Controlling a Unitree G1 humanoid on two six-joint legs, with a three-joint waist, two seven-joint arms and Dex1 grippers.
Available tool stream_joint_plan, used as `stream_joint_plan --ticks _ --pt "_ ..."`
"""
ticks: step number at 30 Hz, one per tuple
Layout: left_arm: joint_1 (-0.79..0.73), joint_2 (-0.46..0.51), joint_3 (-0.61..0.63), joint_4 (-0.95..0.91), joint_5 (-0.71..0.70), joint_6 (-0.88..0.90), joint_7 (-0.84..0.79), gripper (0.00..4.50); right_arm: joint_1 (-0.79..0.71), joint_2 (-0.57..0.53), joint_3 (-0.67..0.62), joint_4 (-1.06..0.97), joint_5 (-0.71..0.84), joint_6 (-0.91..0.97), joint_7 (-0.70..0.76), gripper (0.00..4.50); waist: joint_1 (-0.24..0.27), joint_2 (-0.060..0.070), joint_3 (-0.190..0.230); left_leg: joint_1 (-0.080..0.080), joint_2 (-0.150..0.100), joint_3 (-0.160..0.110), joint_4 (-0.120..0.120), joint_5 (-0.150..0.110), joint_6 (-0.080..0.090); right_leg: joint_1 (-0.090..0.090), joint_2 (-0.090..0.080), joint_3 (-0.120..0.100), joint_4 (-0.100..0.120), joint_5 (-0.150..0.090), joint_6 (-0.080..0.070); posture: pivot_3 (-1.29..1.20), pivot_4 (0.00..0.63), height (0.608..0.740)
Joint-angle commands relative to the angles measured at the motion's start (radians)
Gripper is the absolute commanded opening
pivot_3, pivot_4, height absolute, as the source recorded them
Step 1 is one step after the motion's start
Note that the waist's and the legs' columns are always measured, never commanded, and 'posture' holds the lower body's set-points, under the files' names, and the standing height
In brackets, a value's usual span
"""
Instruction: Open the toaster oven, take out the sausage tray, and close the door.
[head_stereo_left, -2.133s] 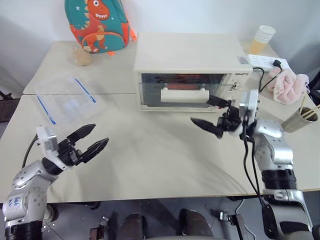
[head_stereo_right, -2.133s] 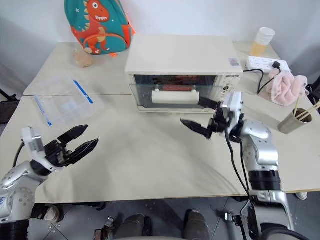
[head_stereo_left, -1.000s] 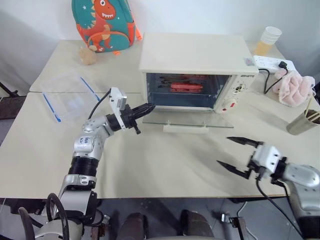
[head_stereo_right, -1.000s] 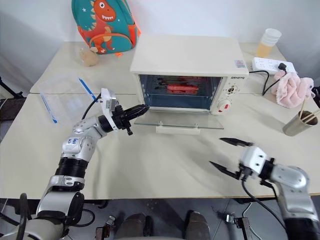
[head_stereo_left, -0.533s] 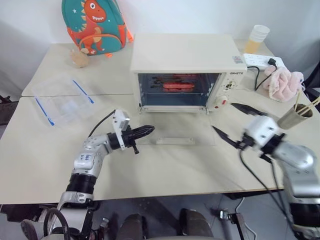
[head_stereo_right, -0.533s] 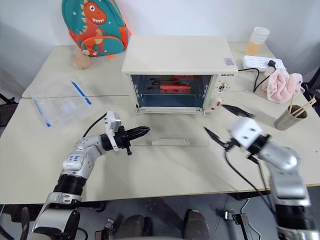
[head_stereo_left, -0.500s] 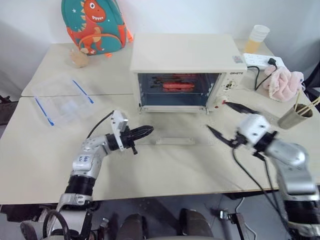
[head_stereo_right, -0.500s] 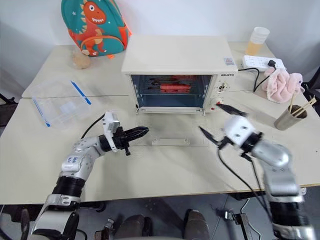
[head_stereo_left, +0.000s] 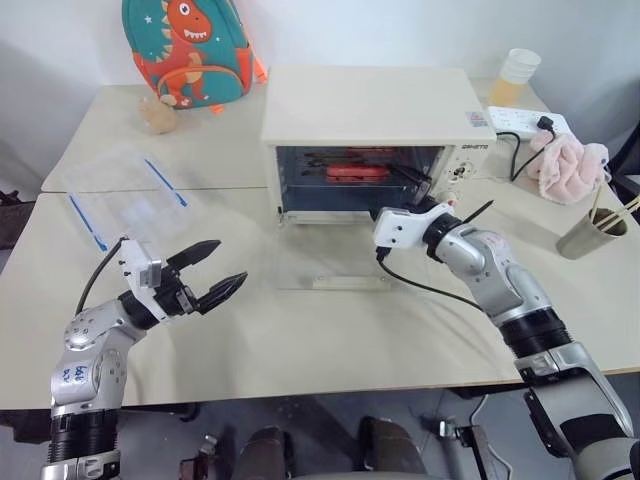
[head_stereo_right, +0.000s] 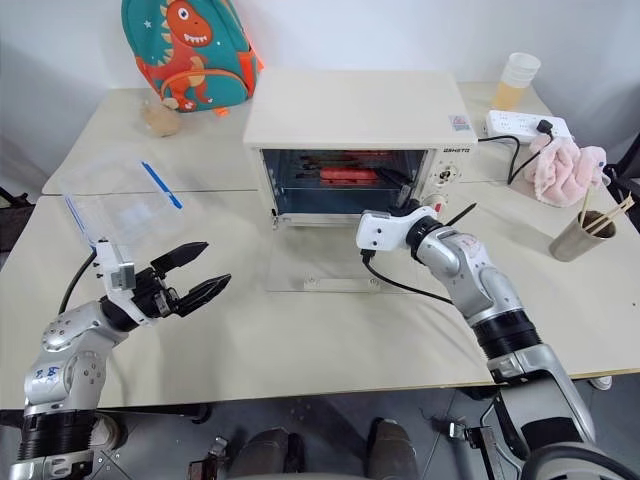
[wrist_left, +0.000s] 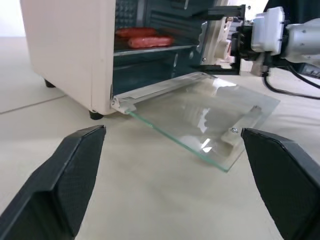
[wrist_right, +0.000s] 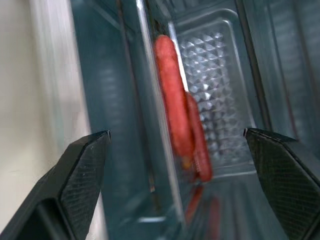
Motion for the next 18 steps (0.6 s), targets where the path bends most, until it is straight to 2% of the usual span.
stream_joint_plan --ticks 1,5,10,18 --pt "0.015 -0.014 0.024 -0.060 -0.024 -0.022 0.037 4.45 -0.049 0.018 0.011 0.045 -0.035 -0.015 -0.068 4.50 -0.006 0.000 0.000 0.000 0.000 0.000 0.000 0.000 0.000 0.000 0.000 0.000 0.000 0.000 0.000 0.00 0.150 0.740" --pt "0.029 -0.031 0.011 -0.083 -0.024 -0.025 0.050 4.50 -0.085 0.042 0.042 0.097 -0.072 -0.026 -0.107 3.32 -0.013 0.000 0.000 0.001 0.000 0.000 -0.001 0.000 0.000 0.000 0.000 0.000 0.000 0.000 0.000 0.00 0.150 0.740" --pt "0.022 -0.035 0.007 -0.084 -0.026 -0.023 0.062 4.50 -0.097 0.051 0.064 0.104 -0.098 -0.034 -0.132 1.63 -0.016 0.000 0.000 0.001 0.000 0.000 -0.002 0.000 0.000 0.000 0.000 0.000 0.000 0.000 0.000 0.00 0.150 0.740" --pt "0.000 -0.045 -0.011 -0.078 -0.025 -0.023 0.075 4.50 -0.120 0.084 0.088 0.137 -0.126 0.005 -0.148 1.63 -0.017 0.000 0.000 0.001 0.000 0.000 -0.002 0.000 0.000 0.000 0.000 0.000 0.000 0.000 0.000 0.00 0.150 0.740"
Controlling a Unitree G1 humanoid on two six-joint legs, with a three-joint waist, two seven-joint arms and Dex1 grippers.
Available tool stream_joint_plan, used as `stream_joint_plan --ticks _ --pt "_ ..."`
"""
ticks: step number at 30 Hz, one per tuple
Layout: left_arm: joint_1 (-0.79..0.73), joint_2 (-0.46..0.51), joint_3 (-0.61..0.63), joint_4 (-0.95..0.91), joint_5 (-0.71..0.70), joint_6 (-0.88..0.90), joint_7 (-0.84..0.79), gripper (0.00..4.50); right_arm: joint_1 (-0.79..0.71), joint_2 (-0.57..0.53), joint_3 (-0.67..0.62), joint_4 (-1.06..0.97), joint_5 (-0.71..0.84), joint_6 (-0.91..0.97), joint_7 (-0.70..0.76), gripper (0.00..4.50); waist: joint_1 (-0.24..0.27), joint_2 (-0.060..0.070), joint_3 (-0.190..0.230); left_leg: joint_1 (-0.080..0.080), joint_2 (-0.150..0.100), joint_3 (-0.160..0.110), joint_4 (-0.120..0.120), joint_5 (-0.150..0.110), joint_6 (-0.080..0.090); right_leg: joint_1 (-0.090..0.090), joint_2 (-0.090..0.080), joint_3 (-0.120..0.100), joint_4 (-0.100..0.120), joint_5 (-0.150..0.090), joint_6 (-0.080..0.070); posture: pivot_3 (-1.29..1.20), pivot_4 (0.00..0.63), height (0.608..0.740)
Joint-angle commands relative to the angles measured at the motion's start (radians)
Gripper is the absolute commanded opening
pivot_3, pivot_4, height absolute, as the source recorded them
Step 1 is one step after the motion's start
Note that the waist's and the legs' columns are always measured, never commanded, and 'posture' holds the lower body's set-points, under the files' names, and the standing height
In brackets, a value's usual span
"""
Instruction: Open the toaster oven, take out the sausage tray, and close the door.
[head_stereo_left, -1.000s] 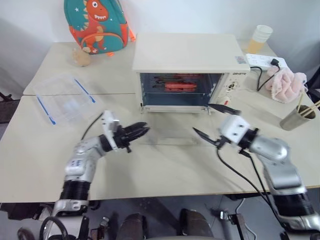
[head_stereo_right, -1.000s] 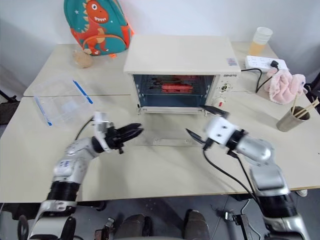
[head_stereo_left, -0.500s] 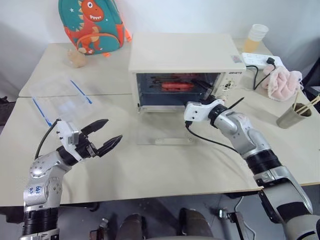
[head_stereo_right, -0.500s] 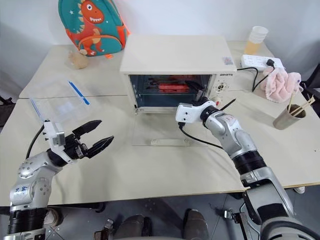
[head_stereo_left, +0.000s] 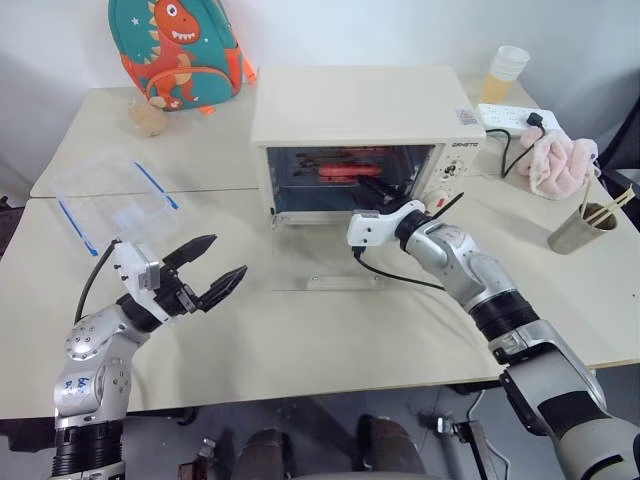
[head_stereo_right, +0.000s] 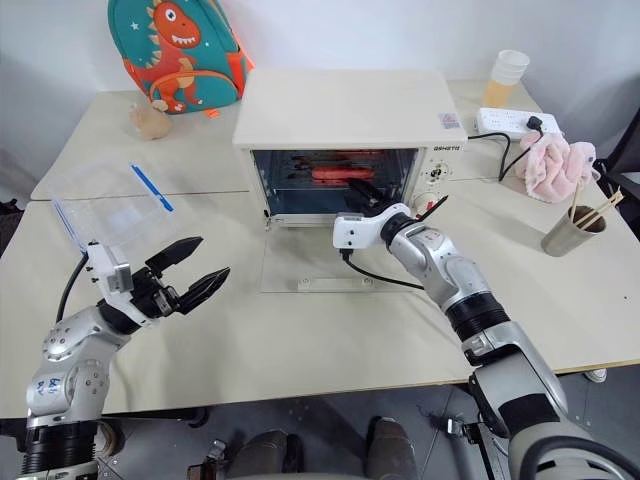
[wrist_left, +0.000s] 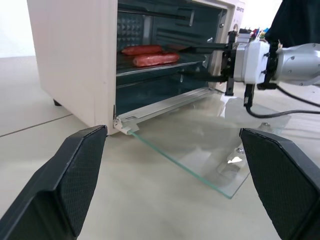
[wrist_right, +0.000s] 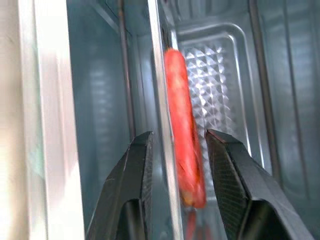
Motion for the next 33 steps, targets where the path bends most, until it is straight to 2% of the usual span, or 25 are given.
stream_joint_plan --ticks 1,10,13,16,26,33 --pt "-0.015 -0.002 -0.001 -0.030 -0.019 -0.015 0.006 4.50 -0.040 0.008 -0.001 0.009 -0.017 0.017 -0.038 1.63 -0.001 0.000 0.000 0.000 0.000 0.000 0.000 0.000 0.000 0.000 0.000 0.000 0.000 0.000 0.000 0.00 0.150 0.740" --pt "-0.021 0.011 -0.002 -0.035 -0.038 -0.002 -0.007 4.50 -0.090 0.045 0.024 0.125 -0.032 0.052 -0.050 1.63 -0.011 0.000 0.000 0.000 0.000 0.000 0.000 0.000 0.000 0.000 0.000 0.000 0.000 0.000 0.000 0.00 0.150 0.740" --pt "-0.021 0.019 0.000 -0.035 -0.043 0.000 -0.008 4.50 -0.096 0.053 0.031 0.136 -0.030 0.044 -0.063 1.07 -0.017 0.000 0.000 0.000 0.000 0.000 -0.001 0.000 0.000 0.000 0.000 0.000 0.000 0.000 0.000 0.00 0.150 0.740" --pt "-0.020 0.025 0.002 -0.035 -0.047 0.003 -0.008 4.50 -0.101 0.057 0.034 0.137 -0.028 0.041 -0.072 0.03 -0.019 0.000 0.000 0.000 0.000 0.000 -0.001 0.000 0.000 0.000 0.000 0.000 0.000 0.000 0.000 0.00 0.150 0.740" --pt "-0.032 0.020 -0.007 -0.030 -0.047 0.002 -0.004 4.50 -0.072 0.010 0.017 0.053 0.000 -0.005 -0.022 0.03 -0.017 -0.001 0.000 0.000 0.000 0.000 -0.001 0.000 0.000 0.000 0.000 0.000 0.000 0.000 0.000 0.00 0.150 0.740" --pt "-0.063 0.003 -0.028 0.002 -0.041 -0.003 -0.008 4.50 0.023 -0.086 -0.011 -0.165 0.094 -0.028 0.181 0.03 -0.014 -0.001 0.000 0.000 0.000 -0.001 -0.001 0.000 0.000 0.000 0.000 -0.001 -0.001 0.000 0.000 0.00 0.150 0.740"
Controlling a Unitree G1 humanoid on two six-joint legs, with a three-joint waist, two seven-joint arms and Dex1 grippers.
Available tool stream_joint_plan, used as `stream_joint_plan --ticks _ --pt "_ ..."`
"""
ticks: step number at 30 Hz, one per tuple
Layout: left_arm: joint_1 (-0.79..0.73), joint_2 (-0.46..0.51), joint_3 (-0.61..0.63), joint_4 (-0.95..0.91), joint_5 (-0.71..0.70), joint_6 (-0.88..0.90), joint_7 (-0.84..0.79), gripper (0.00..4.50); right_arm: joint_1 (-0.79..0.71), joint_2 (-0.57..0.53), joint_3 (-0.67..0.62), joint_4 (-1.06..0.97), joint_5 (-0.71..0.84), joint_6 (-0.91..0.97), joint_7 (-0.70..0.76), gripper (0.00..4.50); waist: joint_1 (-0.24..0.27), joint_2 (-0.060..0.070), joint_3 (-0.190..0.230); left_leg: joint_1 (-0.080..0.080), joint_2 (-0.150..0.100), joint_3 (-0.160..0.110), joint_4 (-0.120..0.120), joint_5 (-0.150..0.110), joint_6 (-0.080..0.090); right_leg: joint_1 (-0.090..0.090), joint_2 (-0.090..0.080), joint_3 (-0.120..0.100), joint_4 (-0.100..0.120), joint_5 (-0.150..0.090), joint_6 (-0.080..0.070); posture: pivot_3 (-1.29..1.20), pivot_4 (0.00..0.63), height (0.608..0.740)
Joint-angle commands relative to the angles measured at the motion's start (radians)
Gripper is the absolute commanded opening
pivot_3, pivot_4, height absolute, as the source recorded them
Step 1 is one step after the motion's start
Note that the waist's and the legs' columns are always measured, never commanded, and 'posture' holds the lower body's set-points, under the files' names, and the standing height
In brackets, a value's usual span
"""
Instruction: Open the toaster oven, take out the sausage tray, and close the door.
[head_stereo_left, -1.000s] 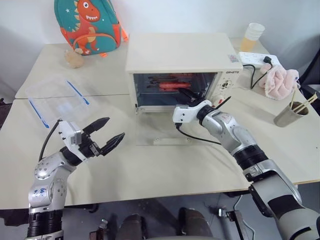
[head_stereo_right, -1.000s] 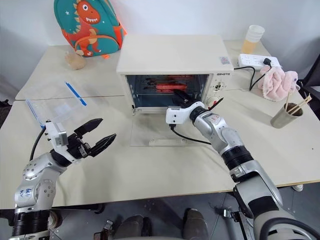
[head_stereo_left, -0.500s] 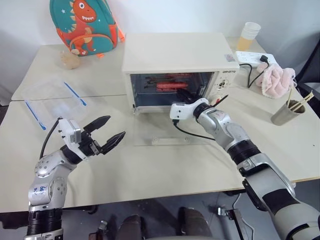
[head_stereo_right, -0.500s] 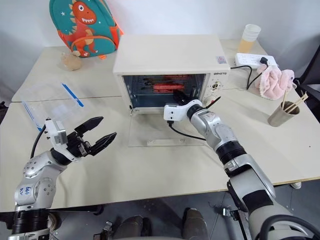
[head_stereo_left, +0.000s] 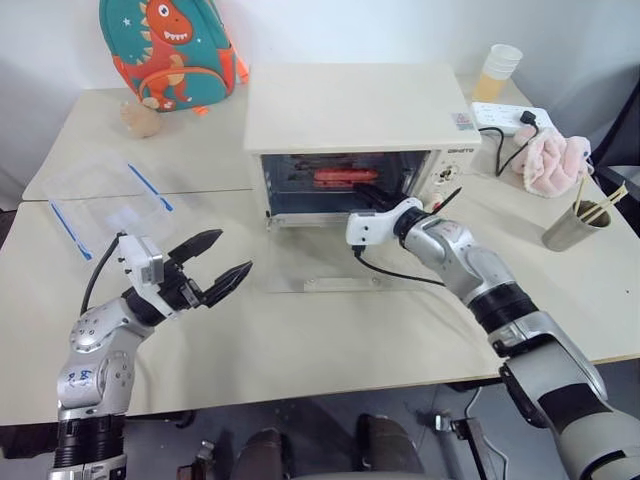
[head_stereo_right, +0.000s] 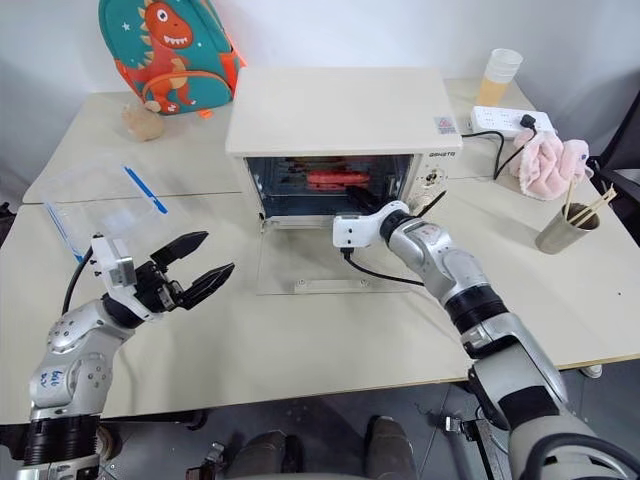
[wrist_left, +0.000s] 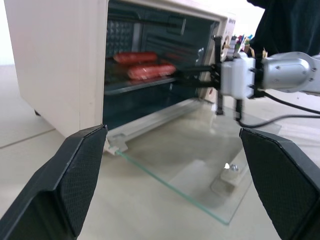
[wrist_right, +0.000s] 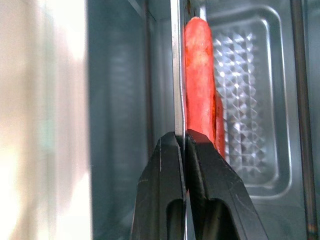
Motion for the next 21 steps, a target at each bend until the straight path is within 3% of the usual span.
stream_joint_plan --ticks 1,7,16,21 --pt "-0.019 -0.005 -0.010 -0.002 -0.012 -0.010 -0.006 4.50 0.020 -0.025 -0.036 -0.127 0.053 -0.008 0.076 0.03 -0.001 0.000 0.000 0.000 0.000 0.000 0.000 0.000 0.000 0.000 0.000 0.000 0.000 0.000 0.000 0.00 0.150 0.740" --pt "-0.034 0.003 -0.024 0.006 -0.016 0.007 -0.014 4.50 0.074 -0.052 -0.066 -0.246 0.081 0.034 0.148 0.03 -0.002 0.000 0.000 0.000 0.000 0.001 0.000 0.000 0.000 0.000 0.000 0.000 0.000 0.000 0.000 0.00 0.150 0.740" --pt "-0.022 0.054 0.031 0.024 -0.033 0.036 -0.025 4.50 0.404 -0.124 -0.169 -0.630 0.126 0.116 0.253 0.03 0.024 0.000 0.000 0.000 0.000 0.001 0.000 -0.001 0.000 0.000 0.000 0.000 -0.002 0.000 0.000 0.00 0.150 0.740" --pt "-0.016 0.065 0.045 0.024 -0.049 0.059 -0.022 4.50 0.509 -0.147 -0.216 -0.718 0.108 0.116 0.240 0.03 0.028 0.000 0.000 0.000 0.000 0.001 0.000 0.000 0.000 0.000 0.000 0.000 -0.002 0.000 0.000 0.00 0.150 0.740"
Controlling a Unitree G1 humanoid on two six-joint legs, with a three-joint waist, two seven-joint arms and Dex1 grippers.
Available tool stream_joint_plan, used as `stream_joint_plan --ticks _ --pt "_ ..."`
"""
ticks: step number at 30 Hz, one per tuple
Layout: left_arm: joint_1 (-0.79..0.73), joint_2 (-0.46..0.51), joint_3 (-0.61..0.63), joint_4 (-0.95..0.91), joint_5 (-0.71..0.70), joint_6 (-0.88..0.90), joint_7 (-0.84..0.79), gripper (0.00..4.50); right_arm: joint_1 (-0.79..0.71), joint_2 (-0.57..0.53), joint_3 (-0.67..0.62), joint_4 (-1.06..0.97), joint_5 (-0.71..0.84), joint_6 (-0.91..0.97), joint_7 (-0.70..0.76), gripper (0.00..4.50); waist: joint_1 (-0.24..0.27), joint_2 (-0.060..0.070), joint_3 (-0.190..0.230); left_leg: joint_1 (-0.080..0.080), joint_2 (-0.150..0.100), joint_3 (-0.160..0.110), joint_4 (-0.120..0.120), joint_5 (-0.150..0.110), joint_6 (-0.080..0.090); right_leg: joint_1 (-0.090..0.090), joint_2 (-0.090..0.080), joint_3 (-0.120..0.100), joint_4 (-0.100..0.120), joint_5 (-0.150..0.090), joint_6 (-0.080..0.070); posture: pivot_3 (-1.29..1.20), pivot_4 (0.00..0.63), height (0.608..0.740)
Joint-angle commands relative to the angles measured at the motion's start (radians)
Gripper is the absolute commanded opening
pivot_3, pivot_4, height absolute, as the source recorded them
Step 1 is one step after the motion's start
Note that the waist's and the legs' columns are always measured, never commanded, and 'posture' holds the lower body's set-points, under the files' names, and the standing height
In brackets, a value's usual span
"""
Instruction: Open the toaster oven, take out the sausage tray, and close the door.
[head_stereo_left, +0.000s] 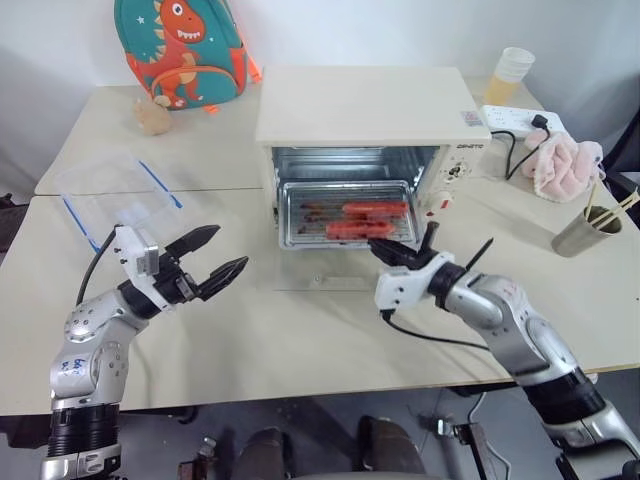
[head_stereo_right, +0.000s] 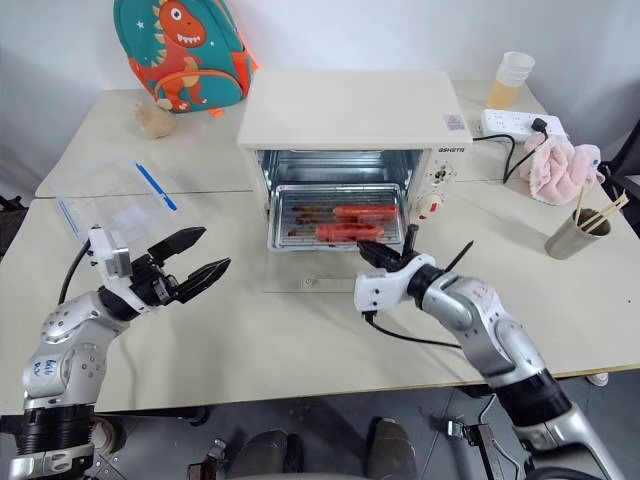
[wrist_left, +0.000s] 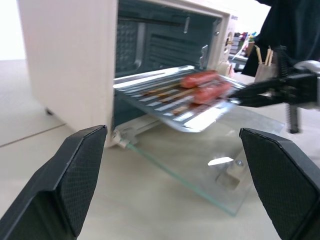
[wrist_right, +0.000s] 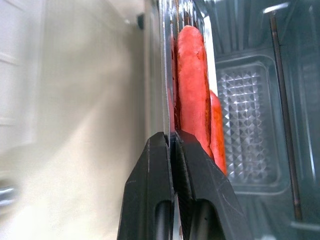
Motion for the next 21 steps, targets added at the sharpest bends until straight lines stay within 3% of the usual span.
stream_joint_plan --ticks 1,5,10,14,21 --pt "0.012 0.021 0.029 -0.021 -0.042 0.028 -0.007 4.50 0.039 -0.029 -0.074 -0.088 0.006 -0.007 -0.017 0.03 0.000 0.000 0.000 0.000 0.000 0.000 0.000 0.000 0.000 0.000 0.000 0.000 0.000 0.000 0.000 0.00 0.150 0.740" --pt "0.046 0.055 0.057 -0.037 -0.100 0.108 -0.025 4.50 0.104 -0.063 -0.111 -0.130 0.014 -0.044 -0.023 0.03 0.000 0.000 0.000 0.000 0.000 0.000 0.000 0.000 0.000 0.000 0.000 0.000 0.000 0.000 0.000 0.00 0.150 0.740" --pt "0.073 0.134 0.104 -0.042 -0.280 0.419 0.030 4.50 0.157 -0.101 -0.152 -0.141 0.018 -0.151 -0.071 0.03 0.001 0.000 0.000 0.000 0.000 -0.001 0.000 0.000 0.000 0.000 0.000 0.000 0.000 0.000 0.000 0.00 0.150 0.740" --pt "-0.034 0.143 0.121 -0.023 -0.550 0.808 0.259 4.50 0.153 -0.109 -0.158 -0.128 0.014 -0.203 -0.085 0.03 0.006 -0.001 0.000 0.001 0.000 -0.003 0.001 0.001 0.001 0.001 -0.001 0.001 0.000 0.000 0.000 0.00 0.150 0.740" --pt "-0.199 0.052 0.052 0.029 -0.894 1.101 0.629 4.50 0.152 -0.100 -0.148 -0.150 0.030 -0.237 -0.060 0.03 0.003 -0.001 0.000 0.002 0.000 -0.009 0.001 0.000 0.000 0.002 -0.001 0.002 0.002 0.000 0.000 0.00 0.150 0.740"
